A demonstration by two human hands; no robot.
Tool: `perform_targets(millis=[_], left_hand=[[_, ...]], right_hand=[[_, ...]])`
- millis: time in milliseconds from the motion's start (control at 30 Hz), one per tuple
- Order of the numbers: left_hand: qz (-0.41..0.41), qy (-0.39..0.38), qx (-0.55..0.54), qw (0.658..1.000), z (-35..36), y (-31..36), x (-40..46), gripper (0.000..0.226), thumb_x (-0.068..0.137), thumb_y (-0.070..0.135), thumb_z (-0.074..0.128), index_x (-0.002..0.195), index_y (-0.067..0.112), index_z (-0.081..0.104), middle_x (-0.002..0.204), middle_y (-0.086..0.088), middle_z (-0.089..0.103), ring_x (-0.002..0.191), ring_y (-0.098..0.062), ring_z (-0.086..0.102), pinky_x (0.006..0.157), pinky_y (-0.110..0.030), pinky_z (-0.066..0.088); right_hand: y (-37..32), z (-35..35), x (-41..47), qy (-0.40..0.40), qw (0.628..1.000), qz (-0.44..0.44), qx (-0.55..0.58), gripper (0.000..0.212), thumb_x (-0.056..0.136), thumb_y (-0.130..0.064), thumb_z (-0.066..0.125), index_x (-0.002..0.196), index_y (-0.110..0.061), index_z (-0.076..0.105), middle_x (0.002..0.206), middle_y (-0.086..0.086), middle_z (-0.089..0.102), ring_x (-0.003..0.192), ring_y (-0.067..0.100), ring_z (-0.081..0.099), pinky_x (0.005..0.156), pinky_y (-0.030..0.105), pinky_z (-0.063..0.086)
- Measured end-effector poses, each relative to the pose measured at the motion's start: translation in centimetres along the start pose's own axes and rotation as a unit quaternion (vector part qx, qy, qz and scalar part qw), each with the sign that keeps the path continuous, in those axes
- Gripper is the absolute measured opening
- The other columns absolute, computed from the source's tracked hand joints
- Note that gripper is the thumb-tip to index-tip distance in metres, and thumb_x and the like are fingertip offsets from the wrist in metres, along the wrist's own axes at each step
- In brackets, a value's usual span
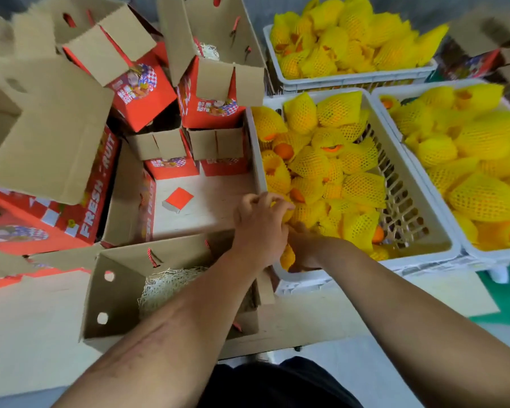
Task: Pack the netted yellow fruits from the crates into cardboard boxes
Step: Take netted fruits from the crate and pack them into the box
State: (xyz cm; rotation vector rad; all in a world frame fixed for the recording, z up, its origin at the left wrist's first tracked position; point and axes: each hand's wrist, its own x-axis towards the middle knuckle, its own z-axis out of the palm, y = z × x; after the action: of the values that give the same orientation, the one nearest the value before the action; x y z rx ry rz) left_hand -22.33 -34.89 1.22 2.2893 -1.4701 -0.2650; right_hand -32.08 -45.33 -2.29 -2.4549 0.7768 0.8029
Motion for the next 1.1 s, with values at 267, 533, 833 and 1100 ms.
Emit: perform_targets(millis=[267, 533, 833, 1100], left_hand=[[0.031, -0.069, 0.185, 0.98, -0.4, 1.7, 0.6, 0.079, 0.101, 0.027, 0.043, 0.165, 0.025, -0.003, 0.168, -0.005, 0.022, 0.155, -0.038, 0.001, 0.122, -0.055, -0.015], [0.161, -0.25, 0.227, 0.927, -1.3, 2.6, 3.5, 0.119, 0.085, 0.056, 0.071, 0.162, 0.026, -0.014, 0.164, -0.014, 0.025, 0.137, -0.033, 0.048, 0.114, -0.051, 0.029], [0.163, 0.042, 0.225, 0.96, 1.3, 2.0, 2.1, 0.09, 0.052, 0.07, 0.088, 0.127, 0.03, 0.059, 0.101, -0.001, 0.068, 0.076, -0.026, 0.062, 0.066, -0.033, 0.044], [0.13, 0.025, 0.146, 0.98, 1.8, 1.8, 2.9, 0.091, 0.07, 0.082, 0.069, 0.141, 0.03, 0.046, 0.113, -0.001, 0.065, 0.093, -0.025, 0.064, 0.085, -0.039, 0.044]], right_hand=[[0.9, -1.2, -1.9, 0.216, 0.951, 0.07, 0.211, 0.091, 0.069, -0.048, 0.079, 0.149, -0.026, 0.041, 0.129, 0.014, 0.065, 0.124, 0.042, 0.056, 0.091, 0.041, 0.043], [3.7, -3.3, -4.9, 0.106, 0.876, -0.02, 0.47, 0.064, 0.08, -0.019, 0.086, 0.135, -0.025, 0.055, 0.111, -0.014, 0.069, 0.097, 0.005, 0.063, 0.069, 0.021, 0.048], [11.4, -4.0, -5.7, 0.077, 0.952, 0.227, 0.191, 0.08, 0.089, -0.05, 0.073, 0.152, -0.019, 0.037, 0.153, 0.019, 0.038, 0.141, 0.039, 0.041, 0.11, 0.047, 0.04], [12.0, -2.5, -3.8, 0.173, 0.933, 0.192, 0.248, 0.018, 0.096, -0.006, 0.06, 0.113, -0.011, 0.065, 0.115, 0.018, 0.067, 0.108, 0.039, 0.062, 0.078, 0.038, 0.045]])
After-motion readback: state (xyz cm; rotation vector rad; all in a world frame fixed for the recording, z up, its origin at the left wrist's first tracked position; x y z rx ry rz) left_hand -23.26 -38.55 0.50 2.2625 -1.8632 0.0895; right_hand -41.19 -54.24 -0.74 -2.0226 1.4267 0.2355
